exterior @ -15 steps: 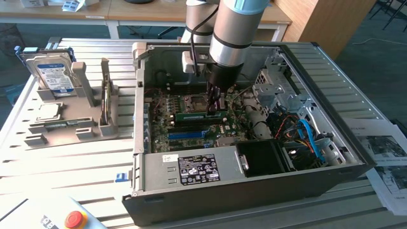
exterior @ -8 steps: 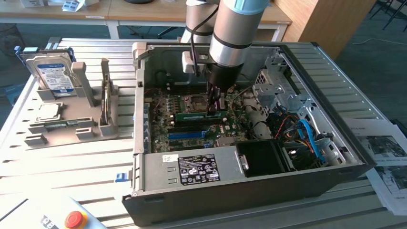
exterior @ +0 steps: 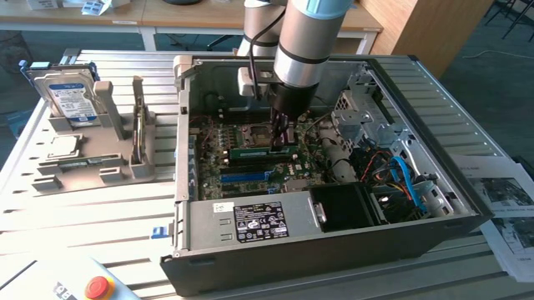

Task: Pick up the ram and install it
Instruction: 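Insert the ram into the slot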

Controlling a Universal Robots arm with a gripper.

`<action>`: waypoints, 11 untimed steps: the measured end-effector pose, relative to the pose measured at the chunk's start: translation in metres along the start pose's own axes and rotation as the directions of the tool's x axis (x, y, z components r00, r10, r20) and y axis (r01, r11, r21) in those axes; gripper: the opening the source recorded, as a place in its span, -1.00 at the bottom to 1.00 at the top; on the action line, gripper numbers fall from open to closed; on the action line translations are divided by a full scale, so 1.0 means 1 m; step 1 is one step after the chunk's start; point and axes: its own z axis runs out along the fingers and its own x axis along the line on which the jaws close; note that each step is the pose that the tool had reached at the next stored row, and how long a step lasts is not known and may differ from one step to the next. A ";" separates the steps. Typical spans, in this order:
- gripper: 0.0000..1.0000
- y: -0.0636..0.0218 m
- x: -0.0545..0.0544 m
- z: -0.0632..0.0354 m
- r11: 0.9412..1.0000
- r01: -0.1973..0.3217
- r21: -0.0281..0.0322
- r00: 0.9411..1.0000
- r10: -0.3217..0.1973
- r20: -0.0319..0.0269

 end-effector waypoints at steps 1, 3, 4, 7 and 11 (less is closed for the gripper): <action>-0.76 0.0000 0.000 0.0000 1.000 0.000 0.000 1.000 0.000 0.000; -0.76 0.0001 0.000 0.0001 1.000 0.003 0.000 1.000 -0.003 0.000; -0.76 0.0001 0.000 0.0002 1.000 0.007 0.000 1.000 -0.007 -0.001; -0.76 0.0001 0.000 0.0002 1.000 0.012 0.000 1.000 -0.012 -0.001; -0.76 0.0000 0.000 0.0010 1.000 0.012 0.000 1.000 -0.012 0.000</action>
